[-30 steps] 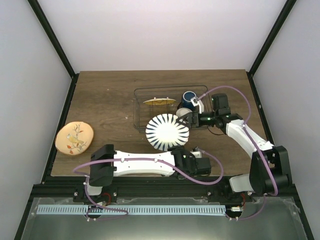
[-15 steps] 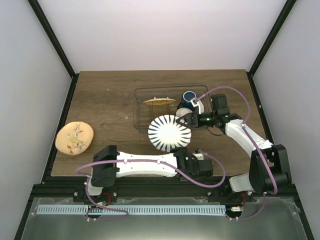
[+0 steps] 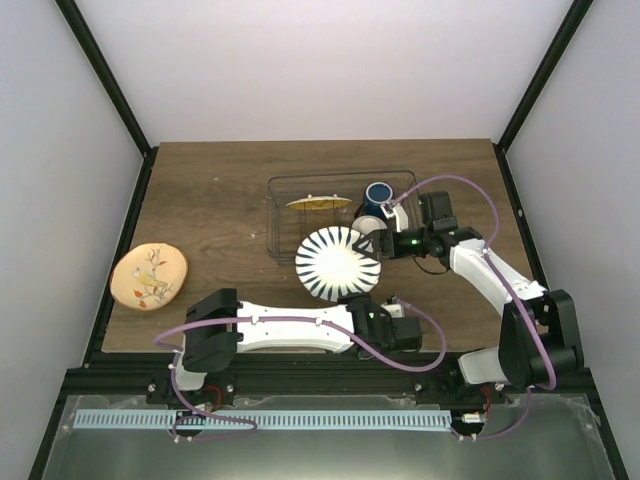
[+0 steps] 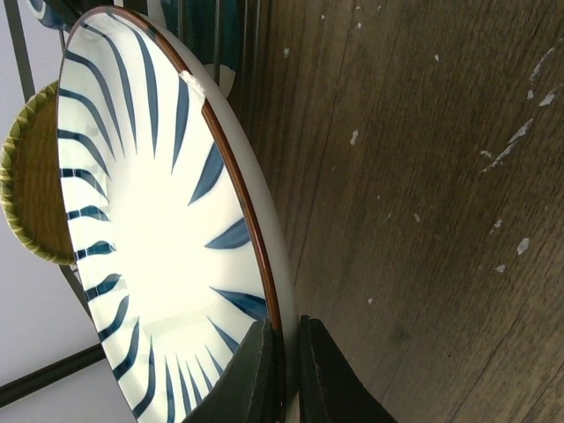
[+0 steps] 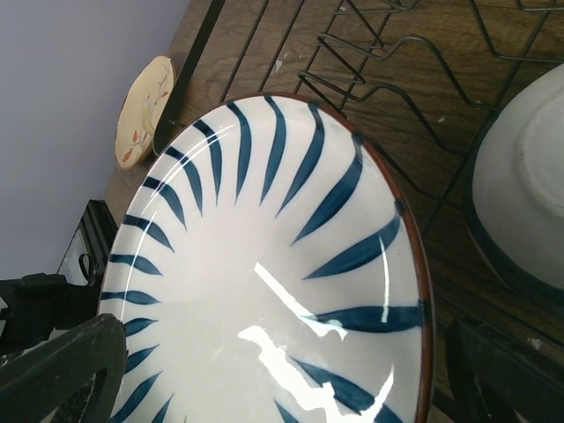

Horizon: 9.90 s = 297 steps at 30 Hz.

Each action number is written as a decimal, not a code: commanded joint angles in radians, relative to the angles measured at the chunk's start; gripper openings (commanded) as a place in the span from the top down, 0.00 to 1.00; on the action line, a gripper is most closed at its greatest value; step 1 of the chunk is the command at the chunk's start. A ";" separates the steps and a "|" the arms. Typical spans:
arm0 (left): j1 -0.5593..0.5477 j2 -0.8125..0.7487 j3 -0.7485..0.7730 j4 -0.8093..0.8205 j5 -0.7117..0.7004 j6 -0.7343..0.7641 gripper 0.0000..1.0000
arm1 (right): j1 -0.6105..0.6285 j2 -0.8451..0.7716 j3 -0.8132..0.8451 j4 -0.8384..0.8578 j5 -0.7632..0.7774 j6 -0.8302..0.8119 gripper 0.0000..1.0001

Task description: Load the mixed dishes into the dish rack

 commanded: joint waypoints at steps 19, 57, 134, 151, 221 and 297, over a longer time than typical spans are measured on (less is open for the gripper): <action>-0.005 -0.029 0.031 0.160 -0.136 0.124 1.00 | 0.006 0.023 0.010 0.023 -0.037 -0.020 0.01; 0.048 -0.060 -0.043 0.299 -0.140 0.211 1.00 | 0.007 0.093 0.000 0.046 -0.122 -0.042 0.79; 0.109 -0.150 -0.212 0.493 -0.167 0.318 0.94 | 0.007 0.197 0.048 0.104 0.004 0.004 0.99; 0.111 -0.182 -0.278 0.553 -0.174 0.345 0.65 | 0.007 0.202 0.015 0.220 -0.060 0.116 0.99; 0.941 -0.771 -0.387 0.751 0.956 -0.163 0.00 | -0.011 -0.173 0.100 0.030 0.210 -0.080 0.99; 0.978 -0.834 -0.572 0.907 0.942 -0.155 0.00 | 0.092 0.001 -0.046 1.049 -0.023 -0.904 0.99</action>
